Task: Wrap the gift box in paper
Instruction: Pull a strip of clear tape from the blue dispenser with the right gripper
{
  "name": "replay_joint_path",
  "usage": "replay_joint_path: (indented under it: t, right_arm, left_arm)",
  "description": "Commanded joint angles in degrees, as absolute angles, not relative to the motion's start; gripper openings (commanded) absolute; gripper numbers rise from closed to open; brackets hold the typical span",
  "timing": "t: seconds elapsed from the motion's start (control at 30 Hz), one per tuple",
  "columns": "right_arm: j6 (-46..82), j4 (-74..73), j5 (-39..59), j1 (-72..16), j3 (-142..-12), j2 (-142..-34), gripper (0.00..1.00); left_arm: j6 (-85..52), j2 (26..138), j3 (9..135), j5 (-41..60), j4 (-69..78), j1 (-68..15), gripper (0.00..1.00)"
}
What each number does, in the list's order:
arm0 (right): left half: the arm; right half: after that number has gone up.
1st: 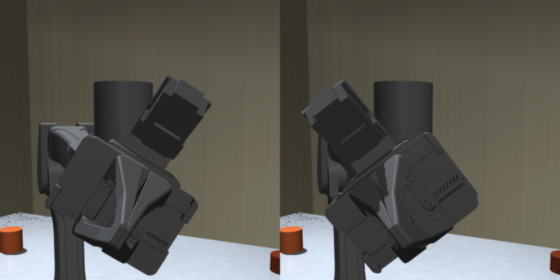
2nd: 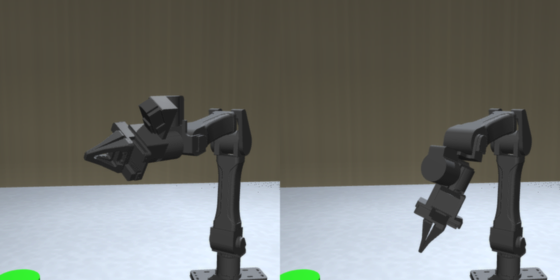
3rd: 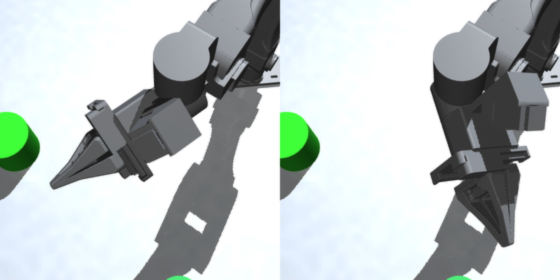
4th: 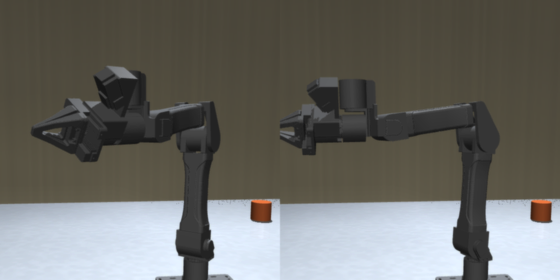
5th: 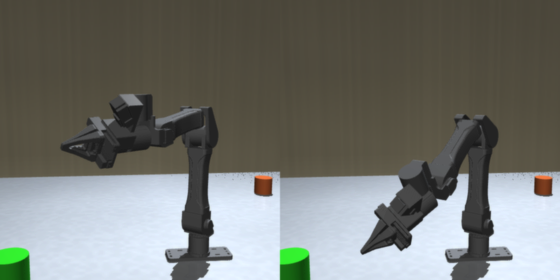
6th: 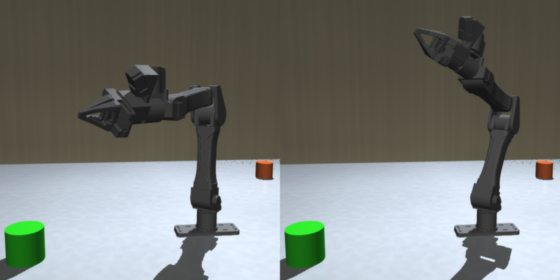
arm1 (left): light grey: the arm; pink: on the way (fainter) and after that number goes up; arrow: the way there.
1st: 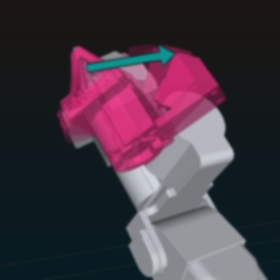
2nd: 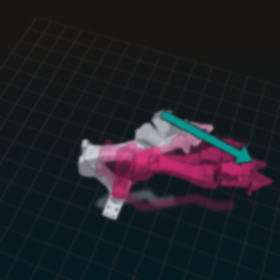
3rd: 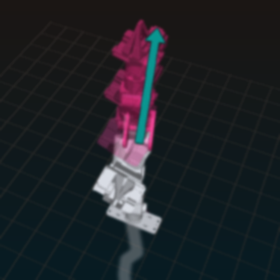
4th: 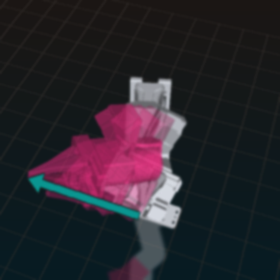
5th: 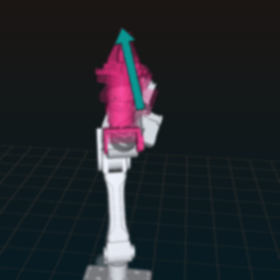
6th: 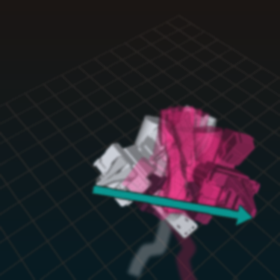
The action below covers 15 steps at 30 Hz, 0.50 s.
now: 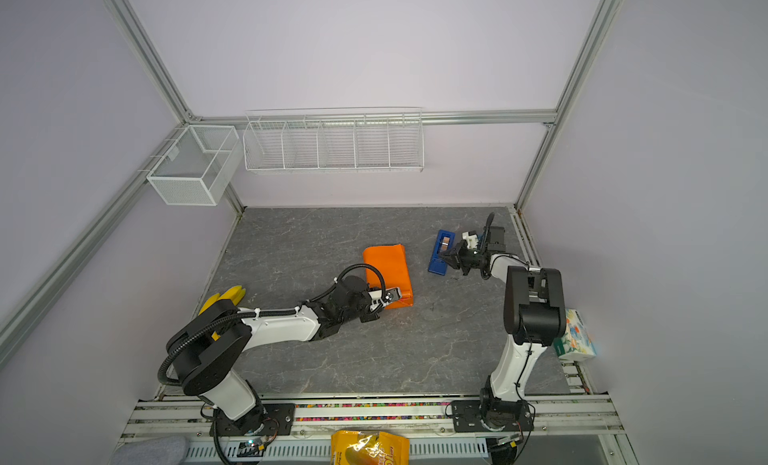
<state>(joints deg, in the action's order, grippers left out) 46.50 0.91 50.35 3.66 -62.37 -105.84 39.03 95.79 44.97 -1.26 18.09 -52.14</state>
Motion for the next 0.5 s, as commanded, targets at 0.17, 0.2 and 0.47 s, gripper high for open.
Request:
replay_joint_path:
  t: [0.17,0.2,0.47]
  right_arm:
    - [43.7,4.0,51.5,2.4,-57.1,-97.9,0.07]
    - [42.9,4.9,51.5,2.1,-56.8,-97.3,0.07]
    - [39.0,8.9,49.4,0.7,-52.0,-93.7,0.07]
  left_arm:
    - [38.4,97.9,44.9,-0.2,11.0,-52.4,0.28]
    - [38.5,97.8,44.8,-0.2,11.0,-52.5,0.28]
    - [38.4,97.9,44.9,-0.2,11.0,-52.4,0.28]
